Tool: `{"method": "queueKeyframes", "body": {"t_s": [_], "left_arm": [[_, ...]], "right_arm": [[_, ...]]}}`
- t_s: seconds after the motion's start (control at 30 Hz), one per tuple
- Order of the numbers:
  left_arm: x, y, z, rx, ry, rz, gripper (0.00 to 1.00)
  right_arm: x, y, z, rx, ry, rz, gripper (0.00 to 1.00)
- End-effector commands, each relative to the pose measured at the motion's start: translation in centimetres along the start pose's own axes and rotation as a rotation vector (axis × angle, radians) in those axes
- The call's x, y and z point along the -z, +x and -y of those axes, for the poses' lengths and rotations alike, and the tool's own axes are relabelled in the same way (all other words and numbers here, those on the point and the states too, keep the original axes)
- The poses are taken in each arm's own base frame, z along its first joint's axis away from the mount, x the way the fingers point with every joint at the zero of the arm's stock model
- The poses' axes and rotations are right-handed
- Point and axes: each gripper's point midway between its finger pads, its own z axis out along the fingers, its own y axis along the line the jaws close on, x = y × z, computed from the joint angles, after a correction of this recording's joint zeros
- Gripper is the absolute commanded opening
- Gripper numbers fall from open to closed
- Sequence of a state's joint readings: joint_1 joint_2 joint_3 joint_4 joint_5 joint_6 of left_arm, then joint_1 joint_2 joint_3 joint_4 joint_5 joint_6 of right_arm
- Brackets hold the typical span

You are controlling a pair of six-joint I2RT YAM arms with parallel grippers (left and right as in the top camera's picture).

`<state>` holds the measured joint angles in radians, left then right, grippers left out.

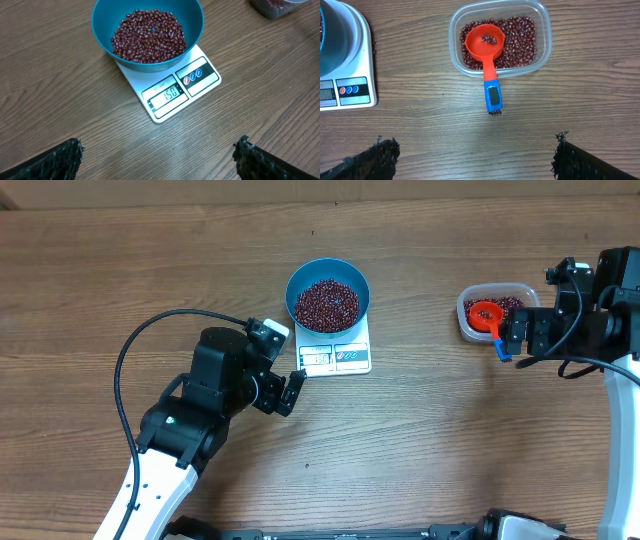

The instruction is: Scoop item into bowl and weigh 150g on scale

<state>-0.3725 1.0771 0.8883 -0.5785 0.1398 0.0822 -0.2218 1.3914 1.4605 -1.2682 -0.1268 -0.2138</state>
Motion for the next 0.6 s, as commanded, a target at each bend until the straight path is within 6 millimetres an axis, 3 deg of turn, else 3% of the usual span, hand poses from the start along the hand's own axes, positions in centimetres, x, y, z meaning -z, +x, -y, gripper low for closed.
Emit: {"method": "queueKeyframes", "body": {"t_s": [0.0, 0.2, 0.43, 0.57], "left_arm": [[0.4, -0.4, 0.2, -0.019, 0.01, 0.026, 1.0], [-0.3, 0.0, 0.2, 0.095, 0.016, -0.002, 1.0], [-4.3, 2.0, -0.2, 0.286, 0.011, -0.119, 1.0], [-6.3, 3.1, 0.2, 0.302, 0.017, -0.174, 1.0]], "right_arm": [[0.9, -0.9, -0.1, 0.013, 0.0, 0.038, 1.0], [0.9, -0.9, -0.1, 0.013, 0.0, 0.038, 1.0], [0.9, -0.9, -0.1, 0.013, 0.0, 0.038, 1.0], [0.9, -0.9, -0.1, 0.013, 0.0, 0.038, 1.0]]}}
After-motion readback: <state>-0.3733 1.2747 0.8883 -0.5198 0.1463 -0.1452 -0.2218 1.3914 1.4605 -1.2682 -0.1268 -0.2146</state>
